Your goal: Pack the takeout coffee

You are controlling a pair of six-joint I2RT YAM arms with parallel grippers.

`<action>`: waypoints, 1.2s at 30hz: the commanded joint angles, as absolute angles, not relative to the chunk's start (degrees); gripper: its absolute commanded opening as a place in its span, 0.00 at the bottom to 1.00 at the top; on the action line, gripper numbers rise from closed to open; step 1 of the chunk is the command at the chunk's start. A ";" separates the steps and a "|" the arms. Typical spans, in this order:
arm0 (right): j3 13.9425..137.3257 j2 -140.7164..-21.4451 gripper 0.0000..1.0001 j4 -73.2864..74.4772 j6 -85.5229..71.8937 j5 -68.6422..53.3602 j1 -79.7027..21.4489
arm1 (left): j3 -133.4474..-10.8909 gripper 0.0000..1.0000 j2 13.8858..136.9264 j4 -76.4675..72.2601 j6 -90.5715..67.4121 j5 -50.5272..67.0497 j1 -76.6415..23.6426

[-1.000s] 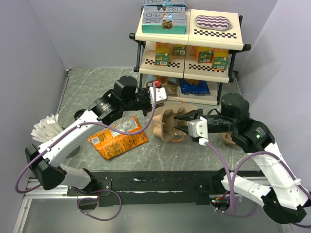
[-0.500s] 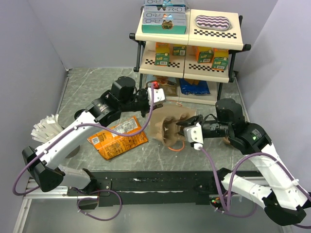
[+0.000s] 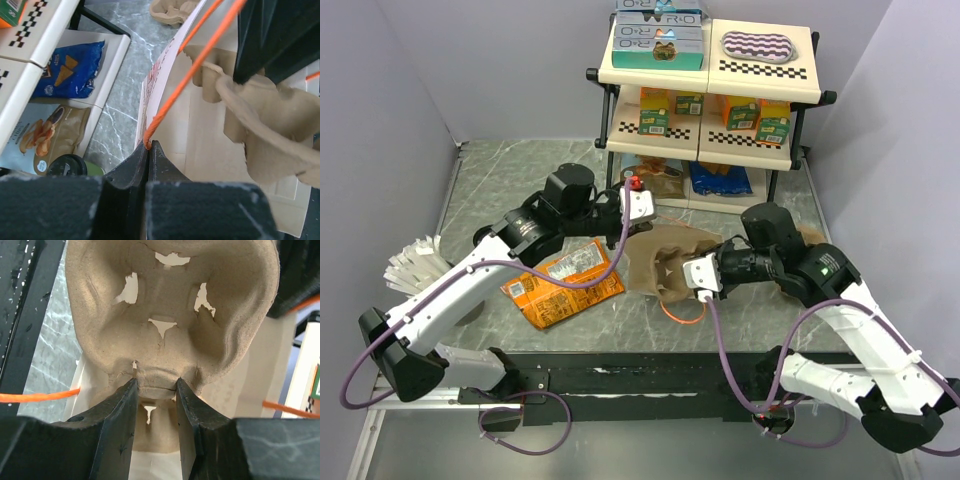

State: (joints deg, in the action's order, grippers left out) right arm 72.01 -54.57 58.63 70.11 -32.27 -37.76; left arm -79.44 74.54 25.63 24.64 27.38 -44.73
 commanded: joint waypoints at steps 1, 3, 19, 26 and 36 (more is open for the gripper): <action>72.34 -52.82 0.00 57.14 67.42 -28.13 -38.58 | -78.84 0.01 72.33 24.70 23.56 30.23 -44.91; 71.46 -52.56 0.00 55.81 66.53 -24.98 -39.63 | -78.84 0.01 72.25 24.87 23.38 30.85 -45.00; 74.97 -63.10 0.00 59.86 63.29 -4.58 -48.51 | -80.60 0.01 73.39 22.50 16.44 33.14 -46.32; 74.09 -64.77 0.00 57.74 61.00 4.12 -51.50 | -80.42 0.01 73.65 22.41 14.85 33.75 -47.55; 71.11 -66.18 0.00 60.47 60.47 3.34 -52.38 | -78.31 0.01 72.42 21.97 14.33 33.66 -48.08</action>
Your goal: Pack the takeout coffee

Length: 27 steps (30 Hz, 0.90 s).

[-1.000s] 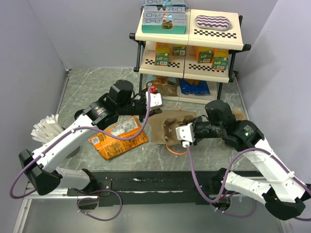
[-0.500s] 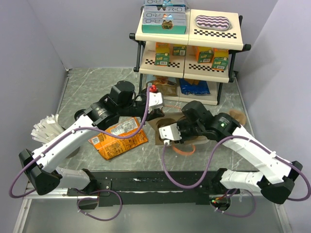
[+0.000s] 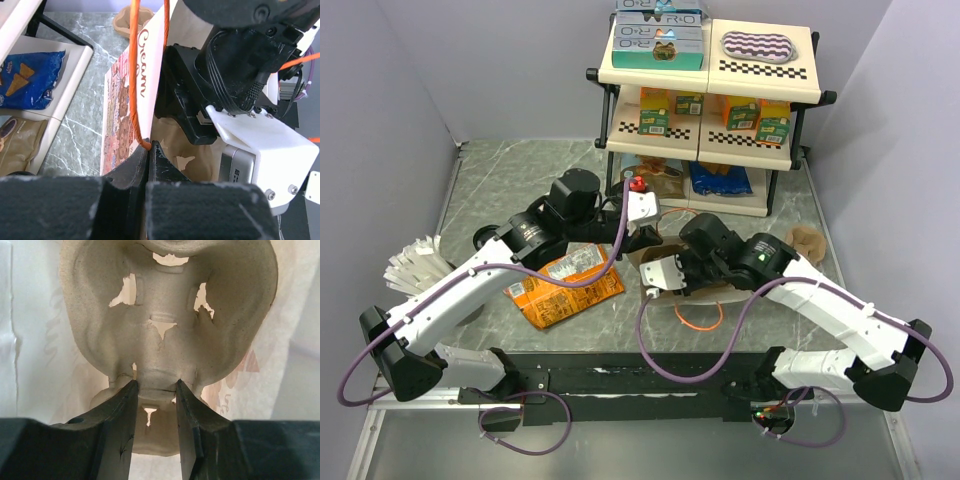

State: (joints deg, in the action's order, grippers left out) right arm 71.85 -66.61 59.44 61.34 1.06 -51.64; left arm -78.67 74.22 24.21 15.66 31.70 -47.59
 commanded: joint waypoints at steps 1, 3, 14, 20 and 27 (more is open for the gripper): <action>70.84 -66.53 0.00 60.47 60.21 3.69 -52.73 | -78.22 0.01 72.33 21.97 14.33 33.75 -48.08; 70.31 -67.67 0.00 60.21 59.86 4.74 -53.00 | -77.70 0.01 72.07 21.89 13.80 34.19 -48.08; 69.00 -73.12 0.00 60.30 55.99 8.00 -54.84 | -75.94 0.01 71.81 20.74 12.84 34.54 -48.08; 65.83 -73.92 0.00 55.73 52.74 10.28 -55.28 | -75.24 0.01 72.24 20.04 11.34 35.95 -48.08; 62.93 -73.83 0.00 52.03 51.42 10.99 -55.28 | -74.97 0.01 72.86 18.99 10.02 37.35 -48.08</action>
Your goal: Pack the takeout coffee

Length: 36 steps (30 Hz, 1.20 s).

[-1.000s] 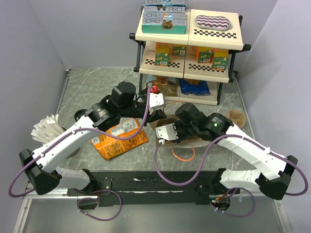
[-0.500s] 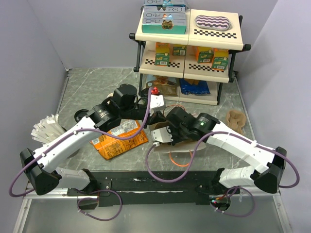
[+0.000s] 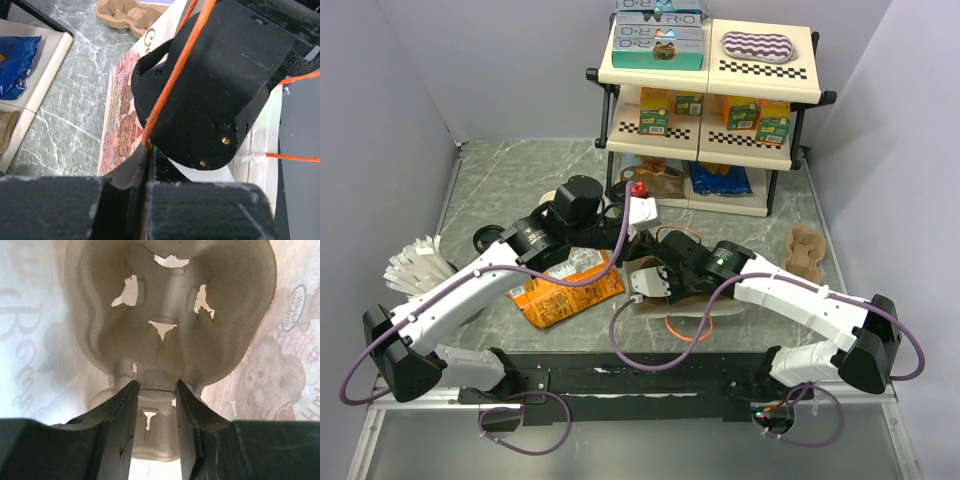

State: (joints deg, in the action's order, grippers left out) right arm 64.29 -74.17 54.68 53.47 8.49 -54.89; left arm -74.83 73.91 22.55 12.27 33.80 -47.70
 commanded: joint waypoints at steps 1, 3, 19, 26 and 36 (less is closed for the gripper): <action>62.23 -73.74 0.00 51.94 51.33 10.90 -55.28 | -75.06 0.01 72.95 18.81 9.76 37.53 -48.08; 61.44 -73.92 0.00 51.68 51.07 10.99 -55.28 | -75.32 0.01 73.04 18.72 9.14 37.97 -48.08; 55.46 -74.27 0.00 49.04 49.05 8.53 -55.28 | -75.50 0.06 76.02 17.14 5.54 41.13 -48.25; 52.12 -73.65 0.00 46.76 47.46 8.96 -55.20 | -76.20 0.06 76.82 16.44 4.75 41.31 -48.69; 51.33 -74.53 0.15 44.39 45.26 13.53 -55.11 | -76.20 0.08 76.64 16.52 3.95 39.99 -49.04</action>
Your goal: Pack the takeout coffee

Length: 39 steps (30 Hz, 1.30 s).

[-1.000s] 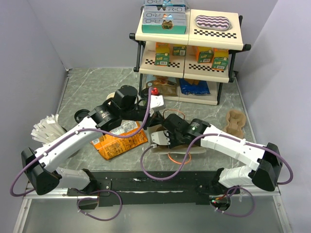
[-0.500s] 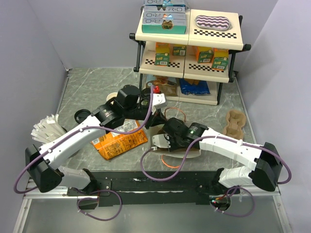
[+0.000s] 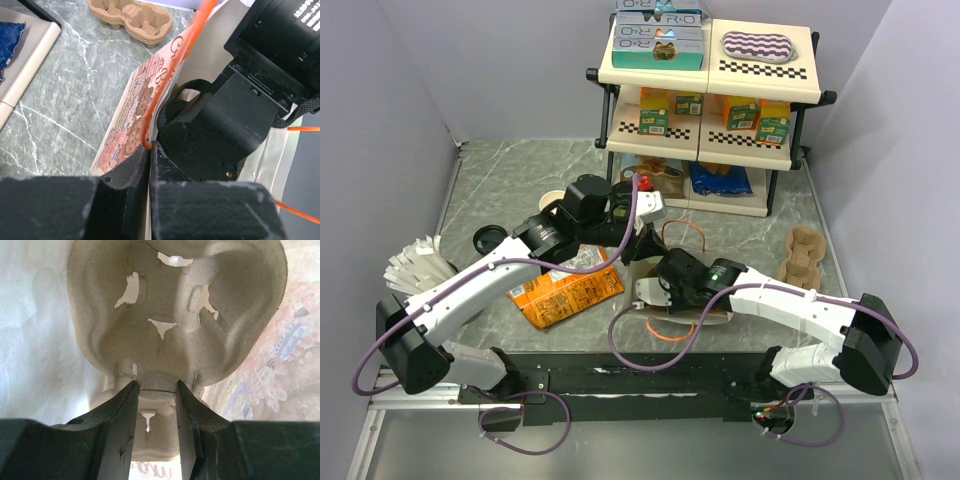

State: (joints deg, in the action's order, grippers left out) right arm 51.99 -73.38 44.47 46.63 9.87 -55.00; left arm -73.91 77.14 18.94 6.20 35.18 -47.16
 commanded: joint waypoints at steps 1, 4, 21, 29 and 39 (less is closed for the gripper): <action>51.68 -74.62 0.18 44.56 45.35 13.54 -55.02 | -76.20 0.08 76.55 16.61 3.87 39.99 -49.04; 52.73 -74.36 0.32 45.87 45.53 13.01 -55.02 | -76.38 0.09 76.38 16.96 4.22 39.73 -49.04; 63.36 -66.01 0.85 57.82 44.48 3.78 -55.02 | -82.00 0.13 81.30 18.19 4.13 36.04 -49.04; 70.83 -61.44 0.87 62.40 42.98 0.35 -55.11 | -83.05 0.11 83.58 18.72 5.80 32.79 -49.04; 75.84 -56.78 0.87 67.50 40.70 -1.67 -54.23 | -86.21 0.01 86.74 21.44 9.39 31.11 -48.69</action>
